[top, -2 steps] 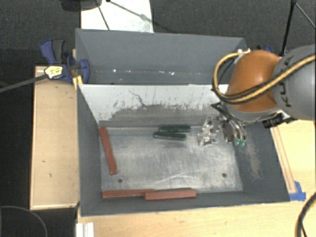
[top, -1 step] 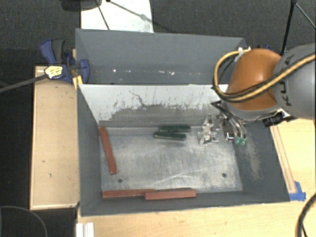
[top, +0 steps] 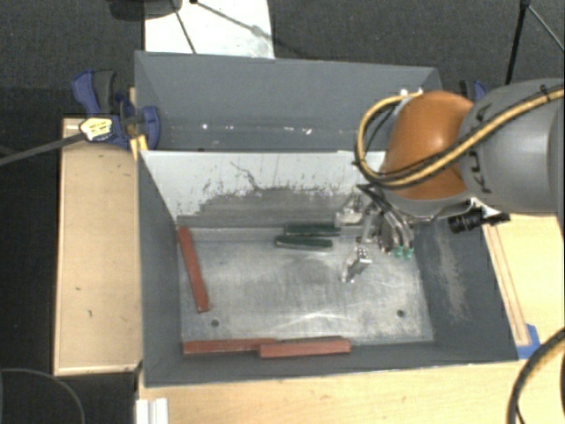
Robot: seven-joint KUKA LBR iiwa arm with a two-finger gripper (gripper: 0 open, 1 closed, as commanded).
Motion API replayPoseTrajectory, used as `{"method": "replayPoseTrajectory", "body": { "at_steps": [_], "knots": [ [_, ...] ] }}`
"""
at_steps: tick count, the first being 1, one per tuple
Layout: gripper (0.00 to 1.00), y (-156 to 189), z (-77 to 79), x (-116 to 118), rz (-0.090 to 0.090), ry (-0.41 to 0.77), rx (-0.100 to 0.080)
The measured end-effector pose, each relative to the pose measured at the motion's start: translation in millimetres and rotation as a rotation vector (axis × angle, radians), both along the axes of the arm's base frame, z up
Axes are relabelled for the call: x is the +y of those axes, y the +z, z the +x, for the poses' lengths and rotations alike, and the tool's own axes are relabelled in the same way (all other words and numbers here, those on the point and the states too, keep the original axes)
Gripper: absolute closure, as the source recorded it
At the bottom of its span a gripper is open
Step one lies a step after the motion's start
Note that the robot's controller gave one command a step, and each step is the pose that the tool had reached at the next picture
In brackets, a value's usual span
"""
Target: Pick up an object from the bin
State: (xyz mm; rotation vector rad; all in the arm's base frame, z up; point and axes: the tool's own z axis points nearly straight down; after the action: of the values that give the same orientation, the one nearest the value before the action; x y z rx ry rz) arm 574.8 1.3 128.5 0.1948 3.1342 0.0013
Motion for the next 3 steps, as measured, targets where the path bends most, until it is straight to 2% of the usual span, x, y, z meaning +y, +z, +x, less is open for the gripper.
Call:
{"method": "replayPoseTrajectory", "body": {
  "at_steps": [1,2,3],
  "knots": [
    [0.00,0,0.1,0,0.000,0.000,0.000],
    [0.00,-38,12.7,8,-0.001,0.009,-0.006],
    [1.00,-46,20.0,14,-0.001,-0.054,-0.024]
  ]
}}
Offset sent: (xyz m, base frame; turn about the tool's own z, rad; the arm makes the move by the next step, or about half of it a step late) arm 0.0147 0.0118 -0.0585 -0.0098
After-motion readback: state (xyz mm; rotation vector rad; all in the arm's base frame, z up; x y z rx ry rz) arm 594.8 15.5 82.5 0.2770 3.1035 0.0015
